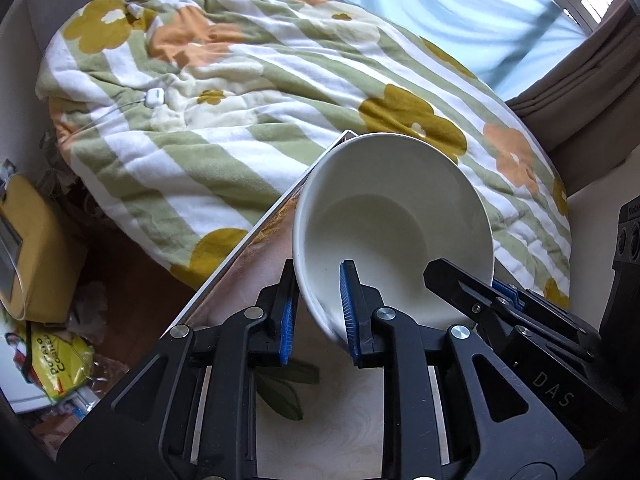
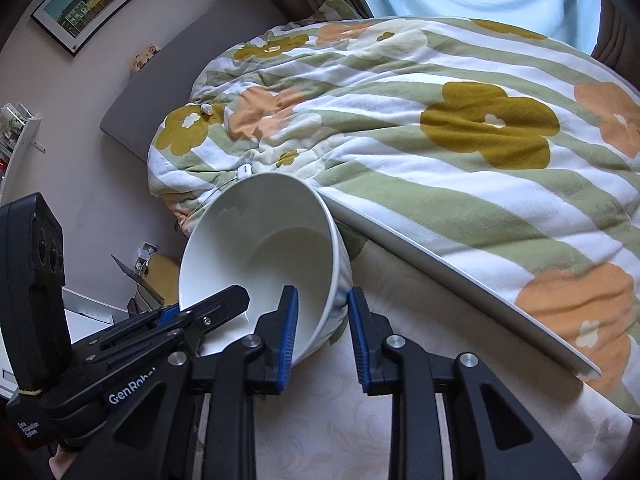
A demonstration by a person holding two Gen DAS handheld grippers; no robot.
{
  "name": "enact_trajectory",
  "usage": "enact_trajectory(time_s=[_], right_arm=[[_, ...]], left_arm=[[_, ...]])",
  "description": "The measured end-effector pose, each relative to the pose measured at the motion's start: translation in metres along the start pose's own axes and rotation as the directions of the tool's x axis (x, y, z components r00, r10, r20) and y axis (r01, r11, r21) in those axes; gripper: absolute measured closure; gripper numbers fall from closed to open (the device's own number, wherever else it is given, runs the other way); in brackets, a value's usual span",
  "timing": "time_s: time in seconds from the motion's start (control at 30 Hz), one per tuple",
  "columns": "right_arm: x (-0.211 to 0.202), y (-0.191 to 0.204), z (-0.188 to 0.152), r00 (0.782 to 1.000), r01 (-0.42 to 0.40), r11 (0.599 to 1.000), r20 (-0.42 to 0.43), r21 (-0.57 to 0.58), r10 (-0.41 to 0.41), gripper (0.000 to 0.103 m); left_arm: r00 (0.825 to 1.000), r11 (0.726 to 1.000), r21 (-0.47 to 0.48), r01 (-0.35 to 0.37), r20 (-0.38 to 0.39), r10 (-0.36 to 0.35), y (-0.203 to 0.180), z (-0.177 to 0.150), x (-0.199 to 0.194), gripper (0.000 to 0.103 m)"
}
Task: Organize plates and bowls
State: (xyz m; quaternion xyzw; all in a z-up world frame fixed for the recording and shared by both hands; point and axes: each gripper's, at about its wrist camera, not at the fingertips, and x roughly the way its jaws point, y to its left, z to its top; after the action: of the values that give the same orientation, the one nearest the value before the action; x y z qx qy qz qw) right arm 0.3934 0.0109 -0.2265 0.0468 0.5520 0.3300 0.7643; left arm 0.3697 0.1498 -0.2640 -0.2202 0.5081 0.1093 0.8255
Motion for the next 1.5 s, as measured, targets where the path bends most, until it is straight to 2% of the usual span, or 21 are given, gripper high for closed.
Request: enact_trajectory(time_s=[0.2, 0.33, 0.53, 0.7, 0.9, 1.13, 1.27, 1.5], right_arm=[[-0.044, 0.007, -0.016, 0.998, 0.004, 1.000, 0.059, -0.005, -0.004, 0.080], [-0.087, 0.014, -0.037, 0.994, 0.039, 0.999, 0.107, -0.008, -0.038, 0.080], [-0.165, 0.019, -0.086, 0.979, 0.098, 0.995, 0.179, 0.021, -0.100, 0.080], [-0.228, 0.018, -0.135, 0.957, 0.171, 0.983, 0.228, 0.060, -0.181, 0.080], [-0.289, 0.005, -0.198, 0.927, 0.245, 0.960, 0.257, 0.138, -0.274, 0.080], [-0.331, -0.021, -0.257, 0.896, 0.291, 0.916, 0.255, 0.277, -0.363, 0.080], [-0.342, -0.034, -0.286, 0.885, 0.303, 0.881, 0.236, 0.363, -0.402, 0.080], [-0.335, -0.057, -0.331, 0.889, 0.309, 0.828, 0.168, 0.467, -0.427, 0.080]], left_arm=[[0.999, 0.999, 0.047, 0.015, 0.048, -0.018, -0.021, -0.019, -0.045, 0.085], [0.996, 0.995, 0.092, 0.038, 0.073, -0.045, -0.043, -0.041, -0.080, 0.085], [0.991, 0.981, 0.173, 0.086, 0.088, -0.102, -0.085, -0.092, -0.137, 0.085], [0.984, 0.956, 0.255, 0.145, 0.060, -0.166, -0.123, -0.142, -0.172, 0.085], [0.974, 0.914, 0.348, 0.209, 0.007, -0.225, -0.171, -0.207, -0.201, 0.085], [0.955, 0.839, 0.457, 0.296, -0.111, -0.276, -0.218, -0.268, -0.206, 0.085], [0.949, 0.779, 0.541, 0.315, -0.192, -0.251, -0.243, -0.300, -0.198, 0.085], [0.944, 0.726, 0.612, 0.314, -0.283, -0.170, -0.261, -0.339, -0.175, 0.085]])
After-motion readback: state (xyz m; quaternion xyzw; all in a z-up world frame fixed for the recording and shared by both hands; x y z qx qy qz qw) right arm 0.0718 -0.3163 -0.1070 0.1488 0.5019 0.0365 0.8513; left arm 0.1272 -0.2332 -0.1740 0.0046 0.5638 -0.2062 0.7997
